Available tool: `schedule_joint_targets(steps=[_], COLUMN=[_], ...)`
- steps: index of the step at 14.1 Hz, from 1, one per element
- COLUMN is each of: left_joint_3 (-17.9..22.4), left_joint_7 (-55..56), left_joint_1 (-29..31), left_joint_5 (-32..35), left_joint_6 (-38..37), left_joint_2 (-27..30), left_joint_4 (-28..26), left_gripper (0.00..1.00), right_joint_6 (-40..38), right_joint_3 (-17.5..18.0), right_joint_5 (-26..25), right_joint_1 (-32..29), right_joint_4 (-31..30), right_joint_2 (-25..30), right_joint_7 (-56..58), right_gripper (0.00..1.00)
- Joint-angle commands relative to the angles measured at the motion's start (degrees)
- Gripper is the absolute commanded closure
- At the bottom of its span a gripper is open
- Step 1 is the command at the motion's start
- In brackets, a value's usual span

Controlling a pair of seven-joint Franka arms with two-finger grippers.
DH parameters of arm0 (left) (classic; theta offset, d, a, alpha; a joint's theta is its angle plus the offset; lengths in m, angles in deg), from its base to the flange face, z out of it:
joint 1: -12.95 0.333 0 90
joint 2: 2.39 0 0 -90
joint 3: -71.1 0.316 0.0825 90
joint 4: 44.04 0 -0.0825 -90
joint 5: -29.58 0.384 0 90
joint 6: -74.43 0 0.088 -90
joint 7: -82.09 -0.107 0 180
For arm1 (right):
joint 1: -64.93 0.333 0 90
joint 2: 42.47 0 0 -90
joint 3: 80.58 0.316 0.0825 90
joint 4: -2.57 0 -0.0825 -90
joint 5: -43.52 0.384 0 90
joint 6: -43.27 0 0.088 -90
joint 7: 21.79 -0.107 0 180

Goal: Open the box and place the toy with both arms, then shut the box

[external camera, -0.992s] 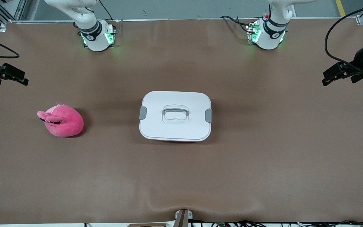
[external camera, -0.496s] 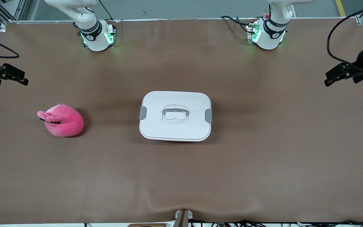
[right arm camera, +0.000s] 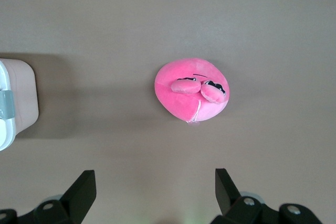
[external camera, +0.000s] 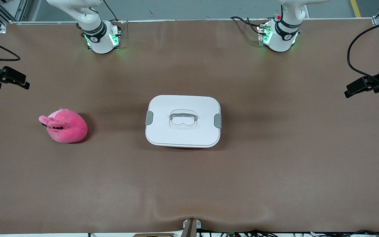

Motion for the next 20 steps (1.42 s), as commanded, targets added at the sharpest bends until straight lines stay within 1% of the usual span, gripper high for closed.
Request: schedule_joint_targets(steps=[1, 3, 5, 7, 9, 10, 11, 15, 18, 20], left_joint_3=[-0.13, -0.13, -0.13, -0.57, -1.09, -1.27, -1.27, -1.53, -1.8, -1.8], left_joint_7=[0.38, 2.29, 7.91, 11.87, 19.15, 22.84, 24.79, 26.29, 33.49, 37.97], left_joint_1=[-0.19, -0.11, -0.54, -0.98, -1.85, -3.43, -4.05, -4.5, -7.39, -8.8], left_joint_5=[0.33, 0.15, 0.15, 0.06, 0.06, 0.32, 0.5, -0.02, 0.06, -0.02], left_joint_6=[-0.51, -0.42, -0.42, -0.42, -0.42, -0.42, -0.42, -0.24, 0.28, 2.03], left_joint_2=[-0.62, -1.84, -3.07, -3.96, -5.45, -5.89, -6.24, -7.73, -9.66, -10.46], left_joint_4=[2.23, 2.31, 3.97, 4.16, 4.33, 4.6, 4.69, 4.77, 6.35, 6.27], left_gripper=[0.0, 0.0, 0.0, 0.0, 0.0, 0.0, 0.0, 0.0, 0.0, 0.0], right_joint_6=[0.3, 0.39, 0.39, 0.65, 1.44, 1.53, 1.7, 3.11, 3.64, 5.38], right_joint_3=[-0.22, -0.22, -0.22, -0.22, -0.22, -0.22, -0.22, -0.22, -0.22, -0.22], right_joint_5=[-0.81, -0.81, -0.81, -0.72, -0.72, -0.72, -0.72, -0.63, -0.54, -0.37], right_joint_1=[0.56, 0.56, 0.47, 0.47, 0.47, 0.47, 0.47, 0.29, 0.29, 0.12], right_joint_4=[-0.4, -0.58, -0.49, -0.58, -0.67, -0.67, -0.67, -0.67, -1.28, -3.29], right_joint_2=[0.21, 0.12, -0.32, -0.84, -1.46, -1.64, -1.9, -3.65, -4.62, -4.89], right_joint_7=[-0.19, -0.19, -0.19, -0.19, -0.19, -0.19, -0.19, -0.02, 0.16, 0.42], right_gripper=[0.0, 0.0, 0.0, 0.0, 0.0, 0.0, 0.0, 0.0, 0.0, 0.0])
